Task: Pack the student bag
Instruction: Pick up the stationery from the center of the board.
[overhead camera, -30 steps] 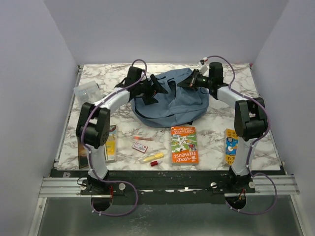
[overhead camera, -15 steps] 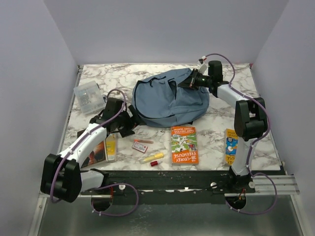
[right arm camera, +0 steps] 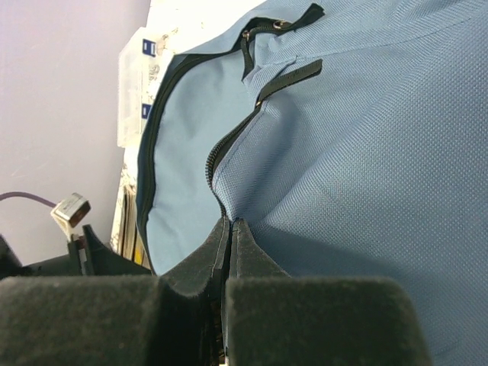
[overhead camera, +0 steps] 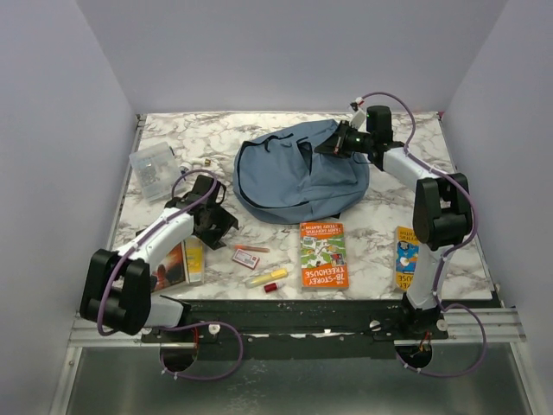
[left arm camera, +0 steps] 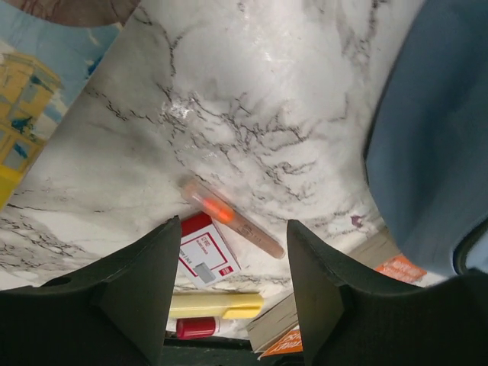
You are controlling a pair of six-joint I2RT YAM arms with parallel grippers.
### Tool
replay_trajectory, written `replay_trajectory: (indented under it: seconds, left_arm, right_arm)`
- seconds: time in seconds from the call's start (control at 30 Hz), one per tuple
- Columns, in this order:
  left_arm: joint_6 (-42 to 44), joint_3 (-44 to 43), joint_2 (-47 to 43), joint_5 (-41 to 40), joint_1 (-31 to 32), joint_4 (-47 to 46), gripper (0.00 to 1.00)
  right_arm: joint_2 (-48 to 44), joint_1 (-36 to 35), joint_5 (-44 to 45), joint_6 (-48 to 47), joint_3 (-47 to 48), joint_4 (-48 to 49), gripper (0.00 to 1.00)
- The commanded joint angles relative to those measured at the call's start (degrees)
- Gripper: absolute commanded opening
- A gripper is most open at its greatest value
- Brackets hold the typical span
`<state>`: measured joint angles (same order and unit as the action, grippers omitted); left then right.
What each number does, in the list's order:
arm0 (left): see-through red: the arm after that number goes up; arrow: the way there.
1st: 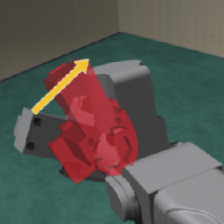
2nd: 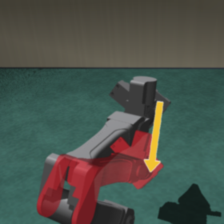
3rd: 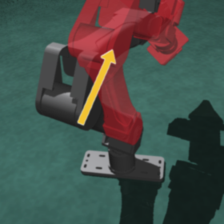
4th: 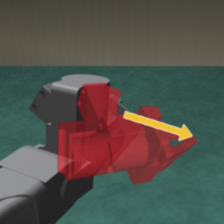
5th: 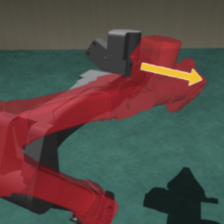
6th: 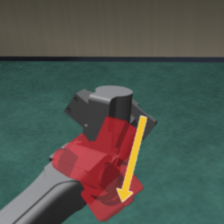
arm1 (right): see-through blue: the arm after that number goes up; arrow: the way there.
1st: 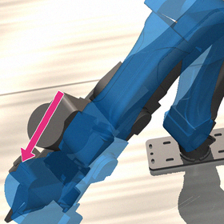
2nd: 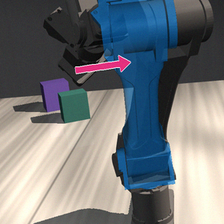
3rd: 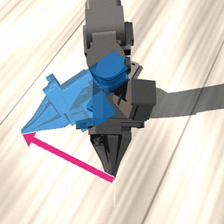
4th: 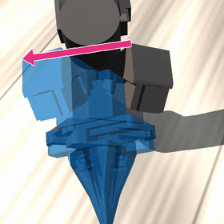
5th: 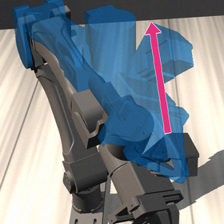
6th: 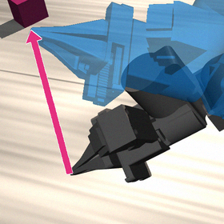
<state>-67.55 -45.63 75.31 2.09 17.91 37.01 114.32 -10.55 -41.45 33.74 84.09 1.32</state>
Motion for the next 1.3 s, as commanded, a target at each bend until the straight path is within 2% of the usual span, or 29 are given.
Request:
replay_trajectory:
  seconds: [0.0,0.2,0.5,0.87,1.27]
  left_arm:
    - [-8.2,-1.4,5.5,-0.6,-0.1,4.6,0.59]
    - [-10.0,-2.2,10.5,1.6,-0.1,4.6,0.58]
    - [-12.1,-2.4,13.1,0.0,-0.1,4.6,0.47]
    - [-13.2,-4.6,16.7,1.8,-0.1,4.6,0.4]
    - [-15.8,-5.6,18.9,3.0,0.8,4.7,0.38]
  right_arm:
    - [-3.7,0.1,1.0,-1.1,-0.3,0.1,0.01]
    - [-4.0,0.1,1.2,-1.4,-0.5,0.0,0.01]
    - [-4.3,0.1,1.4,-1.4,-0.8,0.5,0.0]
    - [-5.0,0.1,1.8,-1.8,-1.1,0.4,0.01]
    - [-5.9,0.1,2.3,-2.4,-1.3,0.3,0.01]
